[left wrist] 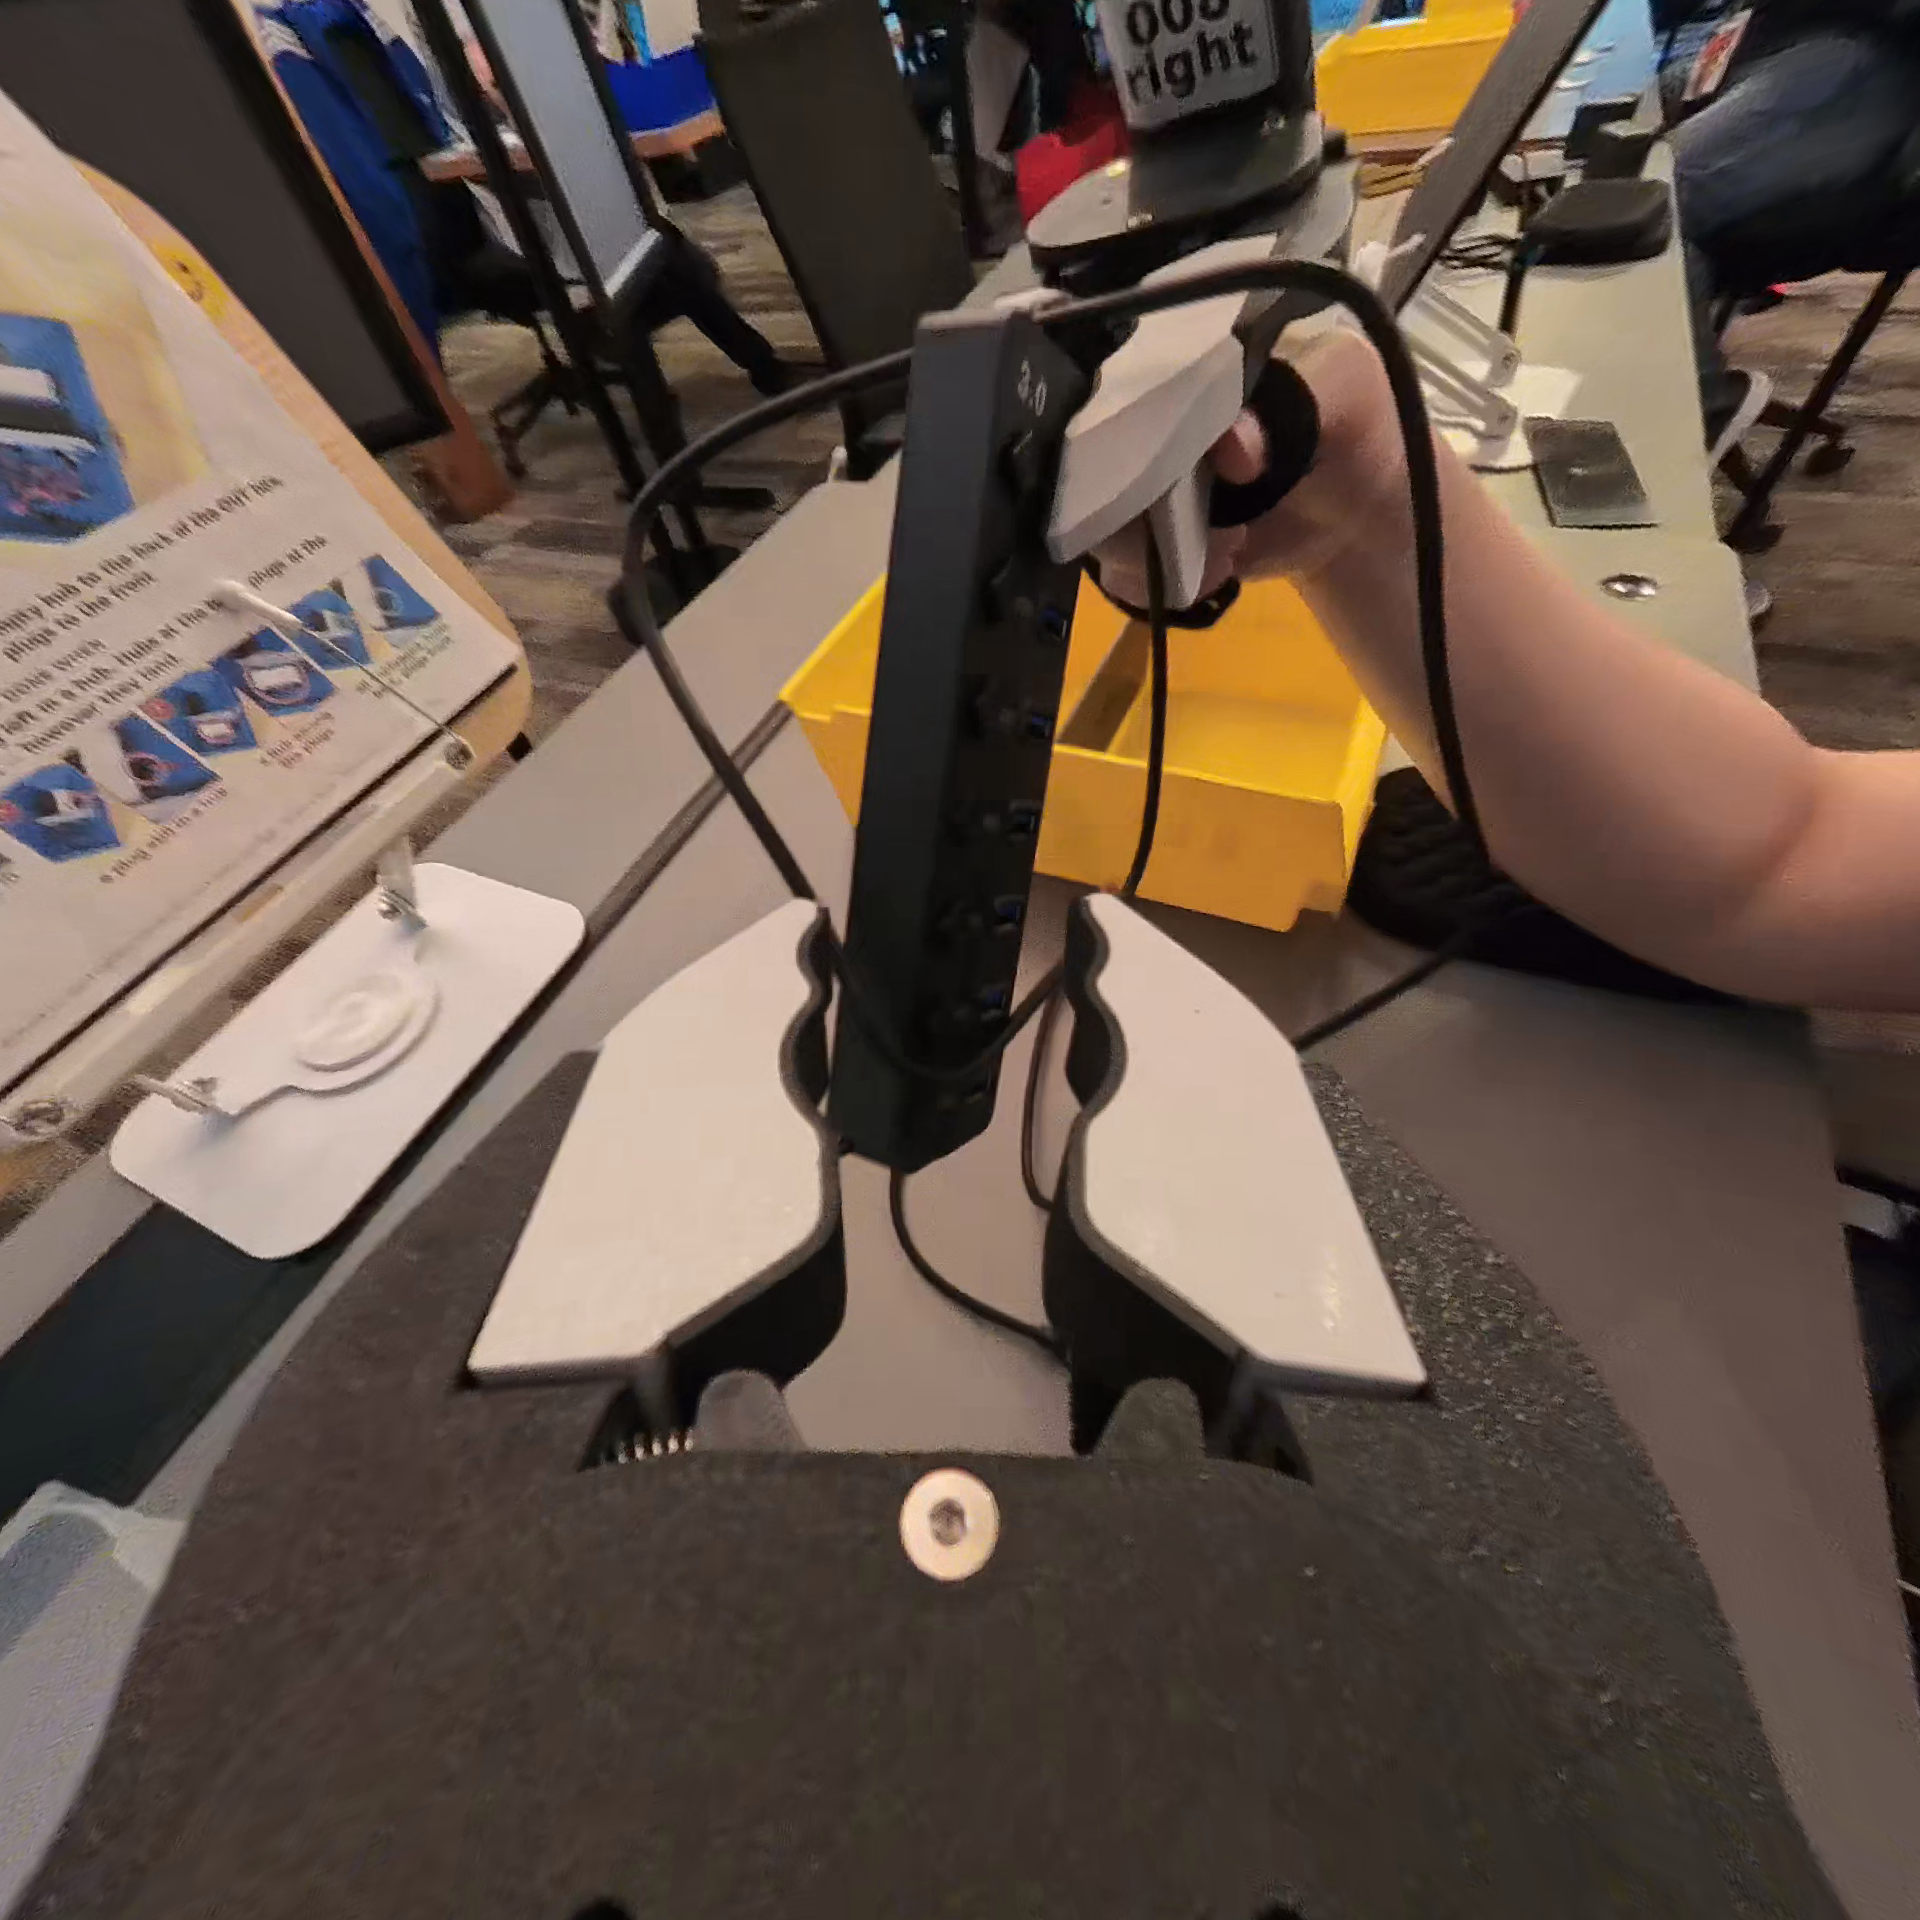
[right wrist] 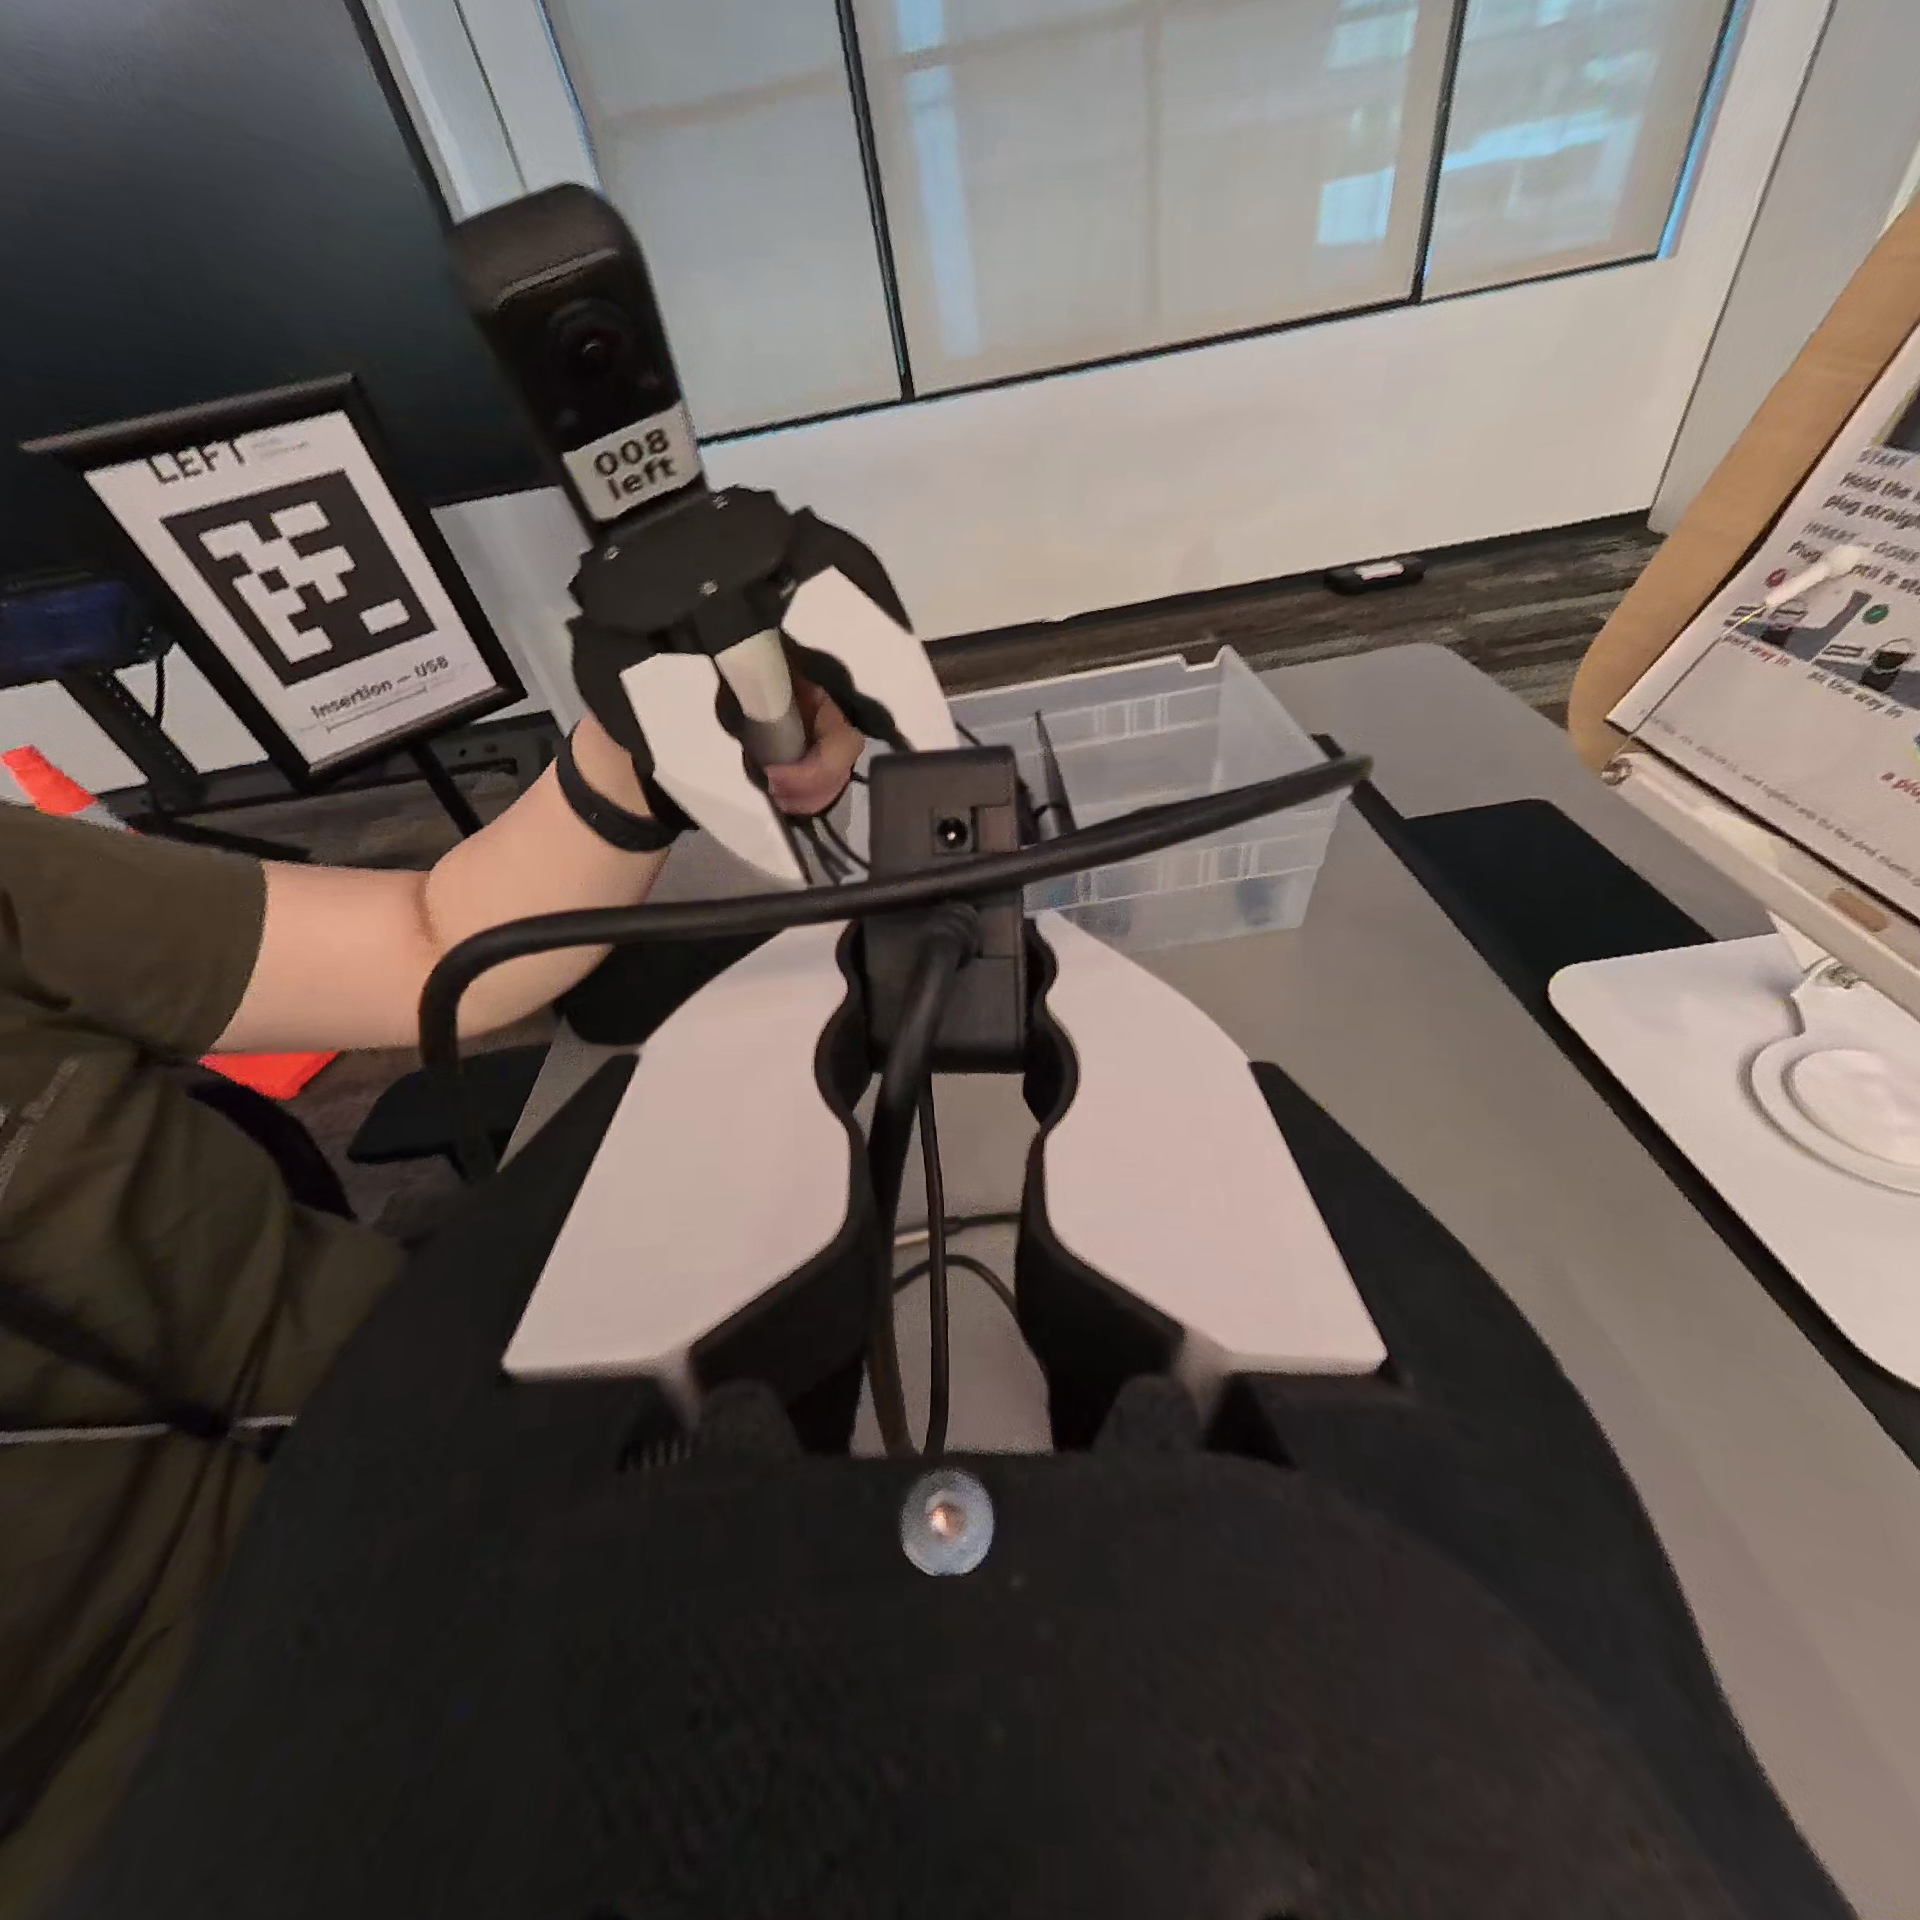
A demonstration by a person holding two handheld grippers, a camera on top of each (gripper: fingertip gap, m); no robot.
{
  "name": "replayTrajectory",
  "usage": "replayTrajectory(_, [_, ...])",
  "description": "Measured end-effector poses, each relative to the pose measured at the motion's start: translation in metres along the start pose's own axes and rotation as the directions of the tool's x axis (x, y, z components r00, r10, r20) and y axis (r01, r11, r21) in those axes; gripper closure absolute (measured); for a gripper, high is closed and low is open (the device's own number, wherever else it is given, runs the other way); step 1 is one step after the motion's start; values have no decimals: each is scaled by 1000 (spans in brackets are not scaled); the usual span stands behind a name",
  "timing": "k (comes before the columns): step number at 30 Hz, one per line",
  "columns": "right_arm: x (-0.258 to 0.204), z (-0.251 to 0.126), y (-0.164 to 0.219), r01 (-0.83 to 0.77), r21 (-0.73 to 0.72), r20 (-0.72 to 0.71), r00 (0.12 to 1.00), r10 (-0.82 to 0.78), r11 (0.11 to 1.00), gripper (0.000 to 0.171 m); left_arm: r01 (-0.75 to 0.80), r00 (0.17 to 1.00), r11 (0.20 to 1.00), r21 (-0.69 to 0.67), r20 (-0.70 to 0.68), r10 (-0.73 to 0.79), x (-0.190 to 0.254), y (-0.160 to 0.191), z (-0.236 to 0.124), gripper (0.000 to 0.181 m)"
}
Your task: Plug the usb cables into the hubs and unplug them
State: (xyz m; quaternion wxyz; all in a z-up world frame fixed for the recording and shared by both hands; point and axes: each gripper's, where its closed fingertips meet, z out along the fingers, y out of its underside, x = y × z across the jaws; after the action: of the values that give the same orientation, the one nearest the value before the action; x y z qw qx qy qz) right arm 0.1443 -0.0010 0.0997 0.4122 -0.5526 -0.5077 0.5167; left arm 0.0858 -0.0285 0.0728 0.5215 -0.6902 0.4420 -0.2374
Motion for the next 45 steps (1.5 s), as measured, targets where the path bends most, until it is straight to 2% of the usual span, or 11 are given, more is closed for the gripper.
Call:
replayTrajectory(4, [-13,3,9,45,-59,61,997,-41,997,145,-39,999,995,-91,-15,38,1,16,4,131])
replayTrajectory(7, [-18,6,9,54,-71,74,996,-49,996,145,-38,999,993,-110,-10,37,4,21,6,125])
replayTrajectory(13, [-28,-10,-1,4,-4,167,986,-3,1000,145,13,999,994,-105,-48,-18,9,35,-9,129])
replayTrajectory(17, [-31,-18,-2,-9,16,207,978,5,1000,145,39,981,992,-124,-181,-61,25,43,-6,141])
replayTrajectory(27, [-31,-16,-2,-22,9,213,977,20,1000,145,-57,957,978,-201,-290,-4,37,49,13,143])
replayTrajectory(35, [-30,-12,2,-32,-19,214,976,35,999,145,-52,936,987,-150,-351,-4,47,28,27,148])
replayTrajectory(38, [-32,-12,1,-35,-20,216,976,38,999,145,-64,921,984,-163,-389,-4,53,37,25,145])
replayTrajectory(41, [-30,-11,2,-30,-34,186,982,36,999,145,-78,927,966,-246,-375,-21,48,52,17,145])
replayTrajectory(45, [-23,-8,10,-21,-76,128,991,31,997,145,39,945,991,-129,-318,-79,30,28,2,139])
